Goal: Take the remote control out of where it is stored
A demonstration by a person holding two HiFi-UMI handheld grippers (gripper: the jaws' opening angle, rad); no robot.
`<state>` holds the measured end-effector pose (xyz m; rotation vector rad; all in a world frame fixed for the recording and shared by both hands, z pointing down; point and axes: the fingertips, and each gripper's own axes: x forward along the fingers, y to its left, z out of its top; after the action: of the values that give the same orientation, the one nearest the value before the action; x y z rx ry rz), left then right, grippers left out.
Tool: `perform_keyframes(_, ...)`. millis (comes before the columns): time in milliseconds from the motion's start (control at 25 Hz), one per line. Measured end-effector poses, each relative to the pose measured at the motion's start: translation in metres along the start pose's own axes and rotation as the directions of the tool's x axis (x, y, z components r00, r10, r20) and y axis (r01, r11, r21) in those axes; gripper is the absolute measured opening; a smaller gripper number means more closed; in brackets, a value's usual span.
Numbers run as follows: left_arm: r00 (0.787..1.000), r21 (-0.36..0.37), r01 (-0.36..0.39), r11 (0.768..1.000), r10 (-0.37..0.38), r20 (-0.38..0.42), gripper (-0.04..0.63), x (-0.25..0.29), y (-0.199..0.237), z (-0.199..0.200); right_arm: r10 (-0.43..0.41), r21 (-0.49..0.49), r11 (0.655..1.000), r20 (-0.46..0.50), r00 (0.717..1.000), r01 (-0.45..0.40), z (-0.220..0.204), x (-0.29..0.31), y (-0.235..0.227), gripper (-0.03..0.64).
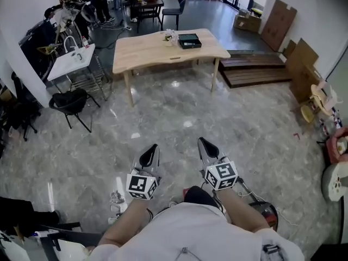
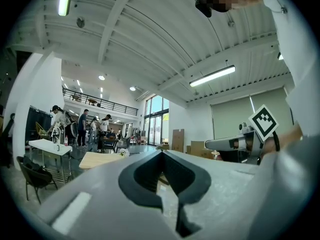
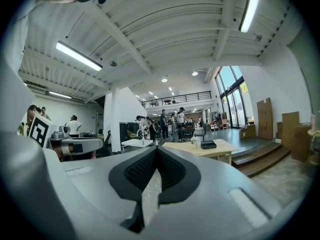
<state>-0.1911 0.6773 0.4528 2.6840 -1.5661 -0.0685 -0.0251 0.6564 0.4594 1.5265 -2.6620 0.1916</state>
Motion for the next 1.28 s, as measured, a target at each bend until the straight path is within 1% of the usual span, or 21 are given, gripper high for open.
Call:
perform_keyframes(240,1.000,-0.010,0.027,1.000,-0.027,-0.012,0.001,0.022,0.001,-0.004,0.005,-0.005,1.000,0.002,1.000,-0.005,0.004,0.013,-0.008,0.028)
perform_keyframes(520,0.998,-0.009,0.046,0.999,-0.046,-0.041,0.001,0.078,0.013,-0.014,0.012,0.015,1.000,-0.001,1.000,-0.012,-0.002,0.057,-0.045,0.028)
perform_keyframes(760,0.998,0.005,0.040,0.999,-0.040,-0.054,0.001,0.161,0.033,-0.016,0.020,0.050,0.999,-0.012,1.000,-0.020,0.001,0.117,-0.108,0.028)
perform_keyframes(1040,0.997,0.027,0.023,0.999,-0.021,-0.069,0.001,0.265,0.049,-0.005,0.037,0.057,0.998,-0.012,0.999,-0.037,0.025,0.184,-0.188,0.028)
perform_keyframes(1280,0.997,0.002,0.004,1.000,-0.004,-0.076,0.001,0.351,0.061,-0.007,0.061,0.058,0.997,-0.029,0.998,-0.060,0.033,0.235,-0.249,0.028)
